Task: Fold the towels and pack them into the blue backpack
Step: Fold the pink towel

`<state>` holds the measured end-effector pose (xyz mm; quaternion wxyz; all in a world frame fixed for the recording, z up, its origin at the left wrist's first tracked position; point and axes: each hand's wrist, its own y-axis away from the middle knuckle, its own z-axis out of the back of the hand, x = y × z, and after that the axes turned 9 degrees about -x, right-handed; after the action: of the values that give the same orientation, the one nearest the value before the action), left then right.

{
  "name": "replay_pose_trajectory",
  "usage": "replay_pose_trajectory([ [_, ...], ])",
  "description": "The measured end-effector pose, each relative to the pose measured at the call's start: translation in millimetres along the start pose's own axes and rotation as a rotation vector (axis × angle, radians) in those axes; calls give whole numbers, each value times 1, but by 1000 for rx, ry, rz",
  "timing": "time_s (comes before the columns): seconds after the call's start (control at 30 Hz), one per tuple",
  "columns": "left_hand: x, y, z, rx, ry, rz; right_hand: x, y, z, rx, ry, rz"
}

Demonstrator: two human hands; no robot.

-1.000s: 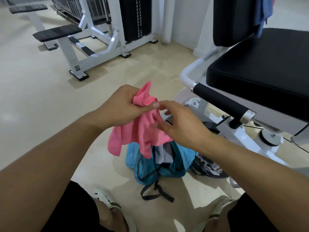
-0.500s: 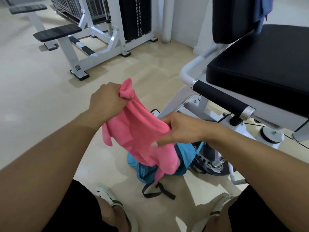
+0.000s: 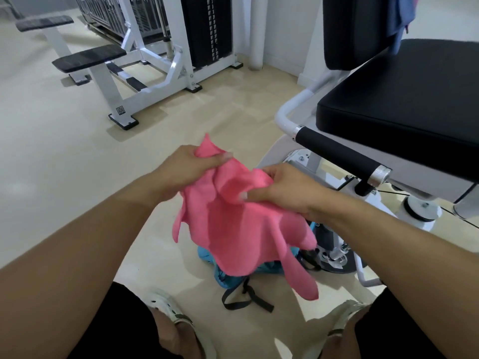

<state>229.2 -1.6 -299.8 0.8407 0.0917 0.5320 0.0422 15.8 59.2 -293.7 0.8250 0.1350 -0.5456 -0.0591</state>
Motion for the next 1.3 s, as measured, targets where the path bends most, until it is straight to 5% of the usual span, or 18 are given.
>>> replay_pose_trajectory([
  [0.13,-15,20,-18,234,78,15,0,-5,-3,6,-159,114],
  [0.33,-18,22,-18,144,-10,-156,-2,-1,2,92,-246,145],
  [0.57,-19,22,-18,183,-119,-222,-6,-3,1,13,-237,37],
  [0.83,-14,14,-5,81,-125,-268,8,3,19,139,40,30],
  [1.13,-2,-4,2,-266,-15,-152,2,8,24,268,393,-39],
  [1.3,-5,-2,-2,-213,49,-129,12,4,13,28,-222,-27],
])
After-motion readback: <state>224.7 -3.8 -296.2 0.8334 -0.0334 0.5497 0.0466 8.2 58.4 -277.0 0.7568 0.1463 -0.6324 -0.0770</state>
